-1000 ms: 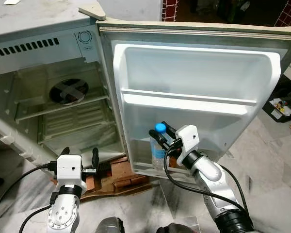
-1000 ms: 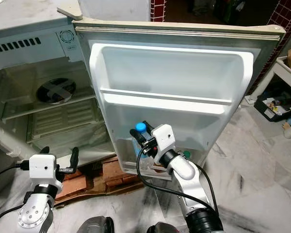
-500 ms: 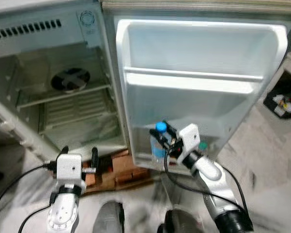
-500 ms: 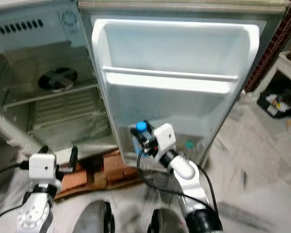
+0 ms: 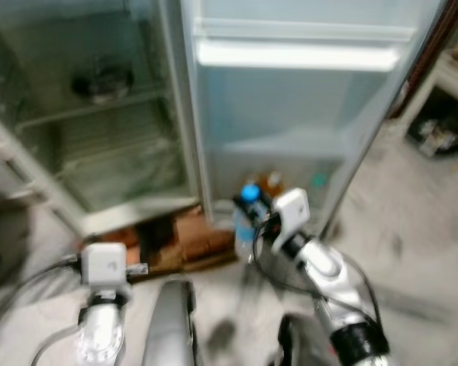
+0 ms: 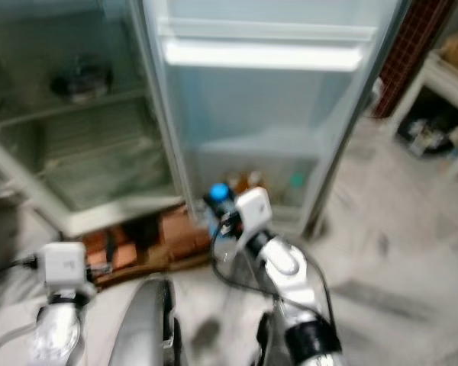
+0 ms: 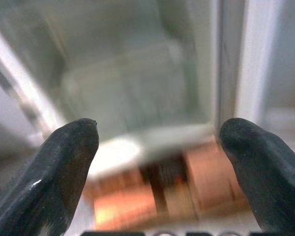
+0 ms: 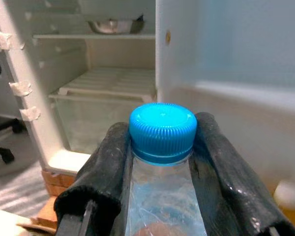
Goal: Restocking fridge
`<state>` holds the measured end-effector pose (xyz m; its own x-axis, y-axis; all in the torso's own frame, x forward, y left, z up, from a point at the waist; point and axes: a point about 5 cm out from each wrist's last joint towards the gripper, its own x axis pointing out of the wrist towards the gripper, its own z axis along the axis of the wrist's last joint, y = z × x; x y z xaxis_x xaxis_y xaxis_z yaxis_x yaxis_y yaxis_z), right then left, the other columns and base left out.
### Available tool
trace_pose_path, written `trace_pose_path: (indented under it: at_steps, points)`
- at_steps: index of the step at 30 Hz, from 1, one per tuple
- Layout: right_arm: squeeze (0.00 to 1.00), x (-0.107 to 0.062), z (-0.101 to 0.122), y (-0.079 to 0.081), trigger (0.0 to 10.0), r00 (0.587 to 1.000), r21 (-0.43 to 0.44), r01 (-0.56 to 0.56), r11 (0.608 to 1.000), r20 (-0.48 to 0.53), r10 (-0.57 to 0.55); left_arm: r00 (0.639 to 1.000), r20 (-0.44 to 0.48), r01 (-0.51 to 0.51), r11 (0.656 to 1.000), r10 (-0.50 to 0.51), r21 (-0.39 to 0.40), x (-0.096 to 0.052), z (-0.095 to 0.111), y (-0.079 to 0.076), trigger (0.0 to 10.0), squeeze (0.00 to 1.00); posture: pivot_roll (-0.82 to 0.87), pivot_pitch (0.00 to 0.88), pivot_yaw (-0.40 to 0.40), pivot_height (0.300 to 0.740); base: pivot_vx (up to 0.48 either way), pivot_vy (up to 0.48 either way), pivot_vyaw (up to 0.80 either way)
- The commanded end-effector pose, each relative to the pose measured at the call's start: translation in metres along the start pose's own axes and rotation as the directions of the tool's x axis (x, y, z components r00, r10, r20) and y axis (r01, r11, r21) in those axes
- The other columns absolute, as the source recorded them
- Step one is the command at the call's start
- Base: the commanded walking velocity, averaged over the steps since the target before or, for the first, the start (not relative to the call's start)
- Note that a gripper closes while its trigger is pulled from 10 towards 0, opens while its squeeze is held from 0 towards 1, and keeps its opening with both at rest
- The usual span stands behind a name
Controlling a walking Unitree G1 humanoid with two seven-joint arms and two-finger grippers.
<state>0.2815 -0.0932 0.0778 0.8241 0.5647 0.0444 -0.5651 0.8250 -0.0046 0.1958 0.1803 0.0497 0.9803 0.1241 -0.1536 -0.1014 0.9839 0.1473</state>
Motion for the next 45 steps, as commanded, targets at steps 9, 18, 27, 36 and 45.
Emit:
trace_pose_path:
  at_steps: [9,18,27,36,45]
  points:
    - [0.0,0.012,0.015,0.001,10.0,0.997,-0.031,0.014,0.999,0.082,-0.011,0.996,0.082,-0.021,1.0,0.02,0.012,0.015,0.019,0.01,10.0,0.0,0.04,0.14,0.009,0.629,0.0,0.0,0.0]
    - [0.0,0.017,0.016,0.0,10.0,0.997,-0.041,0.002,0.999,0.08,0.001,0.997,0.079,-0.003,1.0,0.002,0.012,0.014,0.018,0.006,10.0,0.0,0.05,0.147,0.007,0.629,0.0,0.0,0.0]
    - [0.0,0.018,0.017,0.005,10.0,0.996,-0.044,-0.026,0.999,0.087,0.03,0.997,0.082,-0.01,1.0,0.008,0.019,0.017,0.018,0.004,10.0,0.0,0.04,0.145,0.003,0.589,0.0,0.0,0.0]
    - [0.0,0.018,0.016,0.006,10.0,0.996,-0.051,-0.03,0.998,0.087,0.034,0.997,0.079,-0.011,0.999,0.009,0.031,0.019,0.018,0.005,10.0,0.0,0.04,0.143,0.003,0.584,0.0,0.0,0.0]
    - [0.0,0.019,0.016,0.012,10.0,0.992,-0.055,-0.082,0.995,0.091,0.086,0.996,0.086,0.001,0.999,-0.004,0.033,0.018,0.018,0.004,10.0,0.0,0.04,0.146,-0.001,0.584,0.202,0.0,0.0]
